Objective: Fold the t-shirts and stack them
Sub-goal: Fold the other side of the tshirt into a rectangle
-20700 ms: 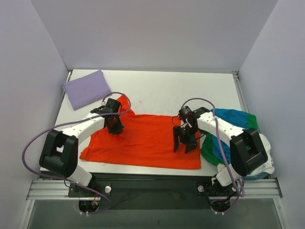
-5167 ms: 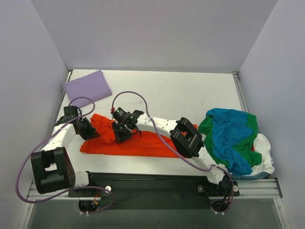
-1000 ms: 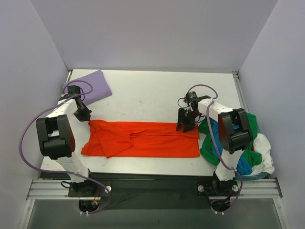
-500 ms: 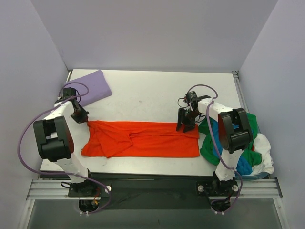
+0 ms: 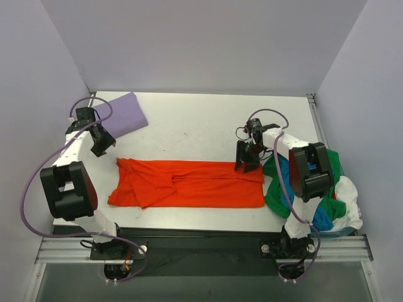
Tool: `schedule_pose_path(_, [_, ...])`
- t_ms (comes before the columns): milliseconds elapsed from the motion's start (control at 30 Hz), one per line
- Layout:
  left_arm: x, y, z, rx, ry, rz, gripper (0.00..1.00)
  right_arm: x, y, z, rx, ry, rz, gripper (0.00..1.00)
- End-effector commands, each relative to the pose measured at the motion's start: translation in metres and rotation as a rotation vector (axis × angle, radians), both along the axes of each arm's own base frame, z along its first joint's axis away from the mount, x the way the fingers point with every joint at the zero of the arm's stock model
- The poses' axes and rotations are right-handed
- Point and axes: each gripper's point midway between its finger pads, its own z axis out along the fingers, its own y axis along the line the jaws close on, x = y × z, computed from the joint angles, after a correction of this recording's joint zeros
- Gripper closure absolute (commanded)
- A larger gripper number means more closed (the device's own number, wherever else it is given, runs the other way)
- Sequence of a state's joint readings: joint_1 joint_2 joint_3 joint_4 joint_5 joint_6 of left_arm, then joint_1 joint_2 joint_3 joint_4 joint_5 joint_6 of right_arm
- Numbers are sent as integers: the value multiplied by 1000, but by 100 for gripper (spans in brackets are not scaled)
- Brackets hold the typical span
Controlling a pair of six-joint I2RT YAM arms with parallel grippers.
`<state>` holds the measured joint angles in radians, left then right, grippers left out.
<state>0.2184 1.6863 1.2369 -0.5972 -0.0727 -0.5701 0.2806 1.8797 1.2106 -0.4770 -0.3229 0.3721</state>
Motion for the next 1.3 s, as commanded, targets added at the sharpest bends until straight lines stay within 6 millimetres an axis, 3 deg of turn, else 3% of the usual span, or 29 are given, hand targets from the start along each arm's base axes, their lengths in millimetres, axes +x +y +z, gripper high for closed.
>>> schedule_pose_path(0, [4,-8,50,-1,-130,12,44,9,-3,16,-15,-31,15,57])
schedule_pose_path(133, [-6,-45,46,-64,-146,-27,43,12,8,29,18,-59,24,57])
schedule_pose_path(333, [-17,-108,15,-193,-111,-96,42,7,25,41,51,-76,64,57])
schedule_pose_path(467, [-30,-108,-9,-205,-44,-63,41,-1,44,49,72,-94,138,57])
schedule_pose_path(633, [-42,-98,-23,-138,-1,-80,38,-19,93,62,117,-123,307,57])
schedule_pose_path(800, [-46,-84,-44,-126,45,-76,37,-33,130,58,133,-112,405,57])
schedule_pose_path(1067, [-50,-70,-68,-94,101,-88,36,-25,117,39,20,-118,392,57])
schedule_pose_path(1267, [-49,-61,-70,-67,114,-95,35,-11,93,34,-24,-120,337,57])
